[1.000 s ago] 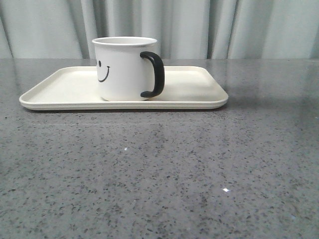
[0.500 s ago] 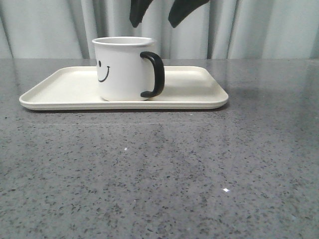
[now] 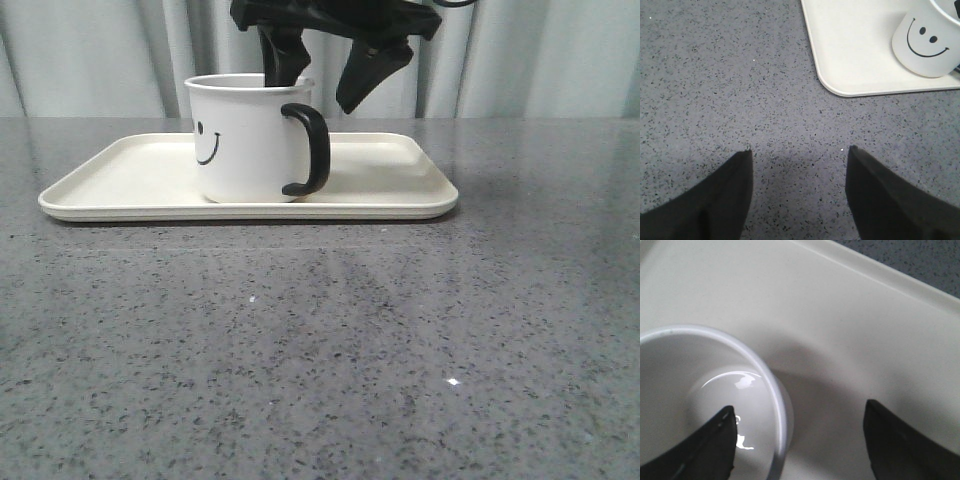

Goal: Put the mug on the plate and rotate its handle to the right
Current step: 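Lower the right gripper into the mug and grip its rim, then lift the mug with the right gripper and turn it, handle swinging away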

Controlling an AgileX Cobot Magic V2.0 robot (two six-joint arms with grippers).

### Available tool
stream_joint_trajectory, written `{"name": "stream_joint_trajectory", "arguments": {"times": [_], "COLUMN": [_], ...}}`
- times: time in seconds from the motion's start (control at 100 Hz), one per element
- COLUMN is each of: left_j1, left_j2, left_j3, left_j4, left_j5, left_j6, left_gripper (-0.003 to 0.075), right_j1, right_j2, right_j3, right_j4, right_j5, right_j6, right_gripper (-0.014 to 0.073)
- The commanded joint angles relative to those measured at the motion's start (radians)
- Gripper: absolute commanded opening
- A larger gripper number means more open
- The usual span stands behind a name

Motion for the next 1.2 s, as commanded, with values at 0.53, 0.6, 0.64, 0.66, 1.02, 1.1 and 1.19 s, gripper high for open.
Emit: {"name": "stream_joint_trajectory", "arguments": {"times": [0.53,0.6,0.64,0.66,1.02,1.1,1.19], "left_j1": [0.003,0.003,0.003,0.003,0.003,0.003,0.003], "left_j2": [-0.004,-0.004,-0.004,-0.004,-0.004,-0.004,-0.004], "left_j3": [-0.026,-0.026,-0.026,-0.026,-0.026,-0.026,-0.026], "left_j4": [-0.011,-0.011,-0.011,-0.011,-0.011,-0.011,-0.011], "left_j5": [-0.069,-0.069,-0.069,-0.069,-0.069,-0.069,-0.069], "left_j6": [0.001,0.001,0.001,0.001,0.001,0.001,0.001], "left_gripper": [0.0407,0.0407,0.0407,0.0407,0.0407,0.0407,0.0407], "right_j1": [0.000,0.000,0.000,0.000,-0.011,-0.016,-0.024], "right_j2": [-0.054,-0.054,-0.054,-0.054,0.002,0.039,0.082], "right_j3": [-0.100,-0.147,-0.178,-0.195,-0.443,-0.491,-0.550], "right_j4": [0.005,0.005,0.005,0.005,0.093,0.151,0.213], "right_j5": [0.013,0.050,0.076,0.091,0.326,0.380,0.439], "right_j6": [-0.030,-0.085,-0.127,-0.149,-0.502,-0.587,-0.663], "right_gripper": [-0.0064,-0.0064,-0.0064,-0.0064,-0.0064,-0.0064,-0.0064]}}
